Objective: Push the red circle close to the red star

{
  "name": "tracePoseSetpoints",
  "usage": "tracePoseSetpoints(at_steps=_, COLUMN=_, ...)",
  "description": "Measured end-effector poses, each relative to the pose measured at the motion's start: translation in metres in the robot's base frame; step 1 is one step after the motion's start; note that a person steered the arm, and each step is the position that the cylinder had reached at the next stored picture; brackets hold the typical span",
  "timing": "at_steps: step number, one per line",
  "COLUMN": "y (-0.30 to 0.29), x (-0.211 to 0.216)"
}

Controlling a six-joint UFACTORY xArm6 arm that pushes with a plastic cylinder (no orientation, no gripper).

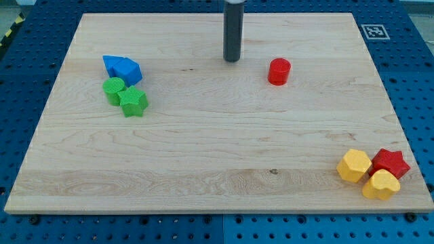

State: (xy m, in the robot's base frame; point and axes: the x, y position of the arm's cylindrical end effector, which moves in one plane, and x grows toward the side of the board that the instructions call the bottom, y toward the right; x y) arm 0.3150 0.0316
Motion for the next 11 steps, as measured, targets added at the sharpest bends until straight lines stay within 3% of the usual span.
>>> tracePoseSetpoints(at_steps=2, y=0.019, x=0.02)
tracePoseSetpoints(at_steps=5, y=0.098, x=0.051)
tracePoseSetpoints(at_steps=7, y=0.124, x=0.119)
tracePoseSetpoints(at_steps=11, y=0.197, x=0.174)
